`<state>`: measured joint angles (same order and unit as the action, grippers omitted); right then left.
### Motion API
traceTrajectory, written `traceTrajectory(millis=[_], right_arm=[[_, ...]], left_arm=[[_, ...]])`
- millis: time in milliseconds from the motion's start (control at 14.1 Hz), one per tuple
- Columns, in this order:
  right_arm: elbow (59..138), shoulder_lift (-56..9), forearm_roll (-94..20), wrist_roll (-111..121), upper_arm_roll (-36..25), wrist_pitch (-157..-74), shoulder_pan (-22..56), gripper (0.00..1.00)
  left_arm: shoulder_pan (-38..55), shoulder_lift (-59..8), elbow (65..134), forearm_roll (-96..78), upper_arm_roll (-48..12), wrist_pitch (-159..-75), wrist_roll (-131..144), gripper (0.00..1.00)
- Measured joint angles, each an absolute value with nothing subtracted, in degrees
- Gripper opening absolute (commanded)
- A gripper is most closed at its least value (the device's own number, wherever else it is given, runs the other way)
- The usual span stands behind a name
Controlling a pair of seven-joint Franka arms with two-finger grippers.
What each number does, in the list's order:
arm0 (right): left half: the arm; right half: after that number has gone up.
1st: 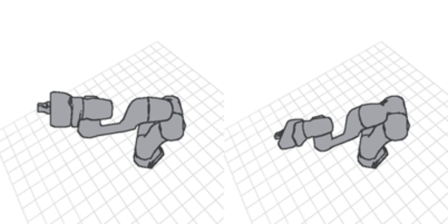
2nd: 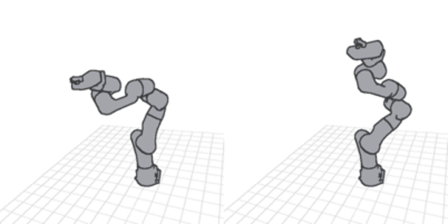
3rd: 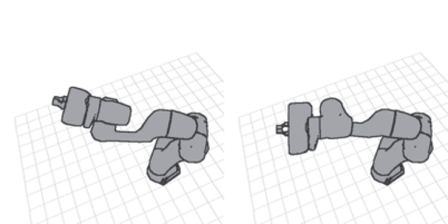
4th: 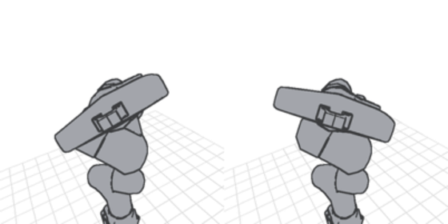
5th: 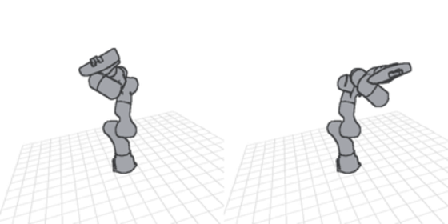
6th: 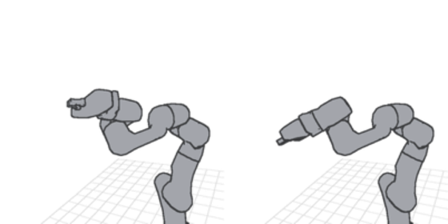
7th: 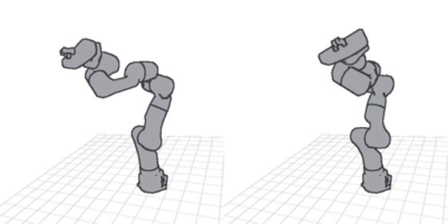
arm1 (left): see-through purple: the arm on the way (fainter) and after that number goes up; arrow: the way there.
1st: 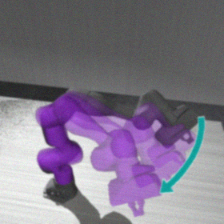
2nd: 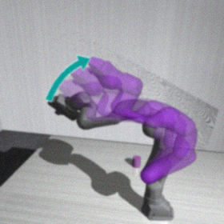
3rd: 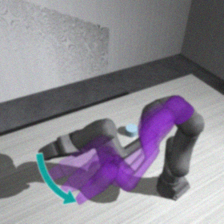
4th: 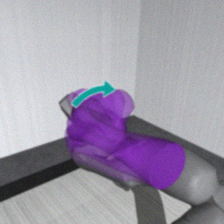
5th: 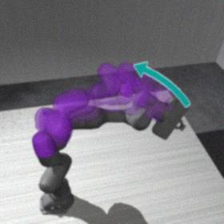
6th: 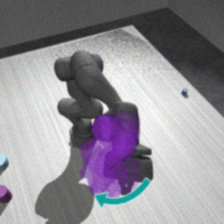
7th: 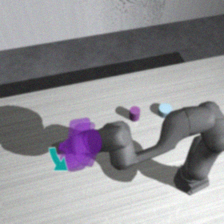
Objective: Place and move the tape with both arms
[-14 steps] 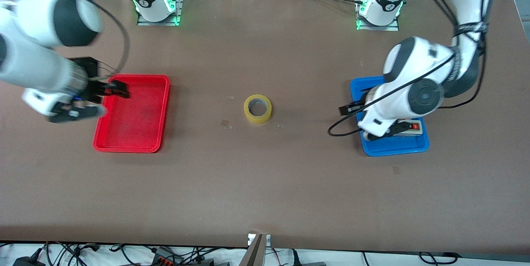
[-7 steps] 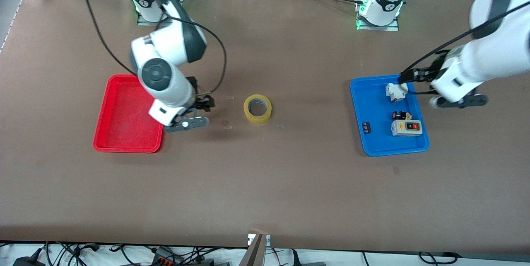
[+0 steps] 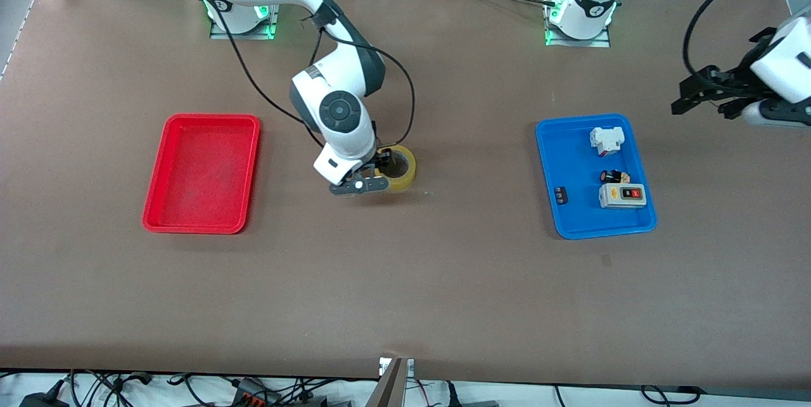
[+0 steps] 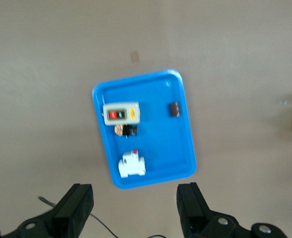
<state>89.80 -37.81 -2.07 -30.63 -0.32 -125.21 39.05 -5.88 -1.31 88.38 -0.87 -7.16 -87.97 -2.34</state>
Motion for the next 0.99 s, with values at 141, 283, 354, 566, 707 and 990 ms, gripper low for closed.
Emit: traceTrajectory(millis=[141,283,354,566,707,990], right_arm=[[89.76,-38.94,-2.08,-30.98,-0.32,-125.49,40.02,1.0],[89.71,-39.9,-2.09,-30.98,-0.32,-125.5,40.27,1.0],[89.71,-40.41,-2.12,-30.98,-0.28,-125.5,40.31,1.0],[89.64,-41.96,-2.15,-30.98,-0.02,-125.66,40.57,0.95],[89.43,-42.81,-2.15,-30.98,0.0,-126.91,40.69,0.48],[88.74,-43.11,-2.15,-30.98,0.0,-127.46,40.66,0.0]], left_arm=[[-6.25,-1.25,87.44,-0.87,-7.14,-87.89,-2.49,1.0],[-6.26,-1.26,87.4,-0.87,-7.01,-87.09,-2.49,1.0],[-6.26,-1.25,87.39,-0.87,-6.63,-86.78,-2.49,1.0],[-4.53,-1.22,87.23,-1.05,-3.42,-86.26,-2.57,1.0],[-2.19,-1.06,87.17,-1.06,-0.5,-85.6,-2.62,1.0],[-1.6,-0.73,87.09,-1.06,0.16,-83.26,-2.75,1.0]])
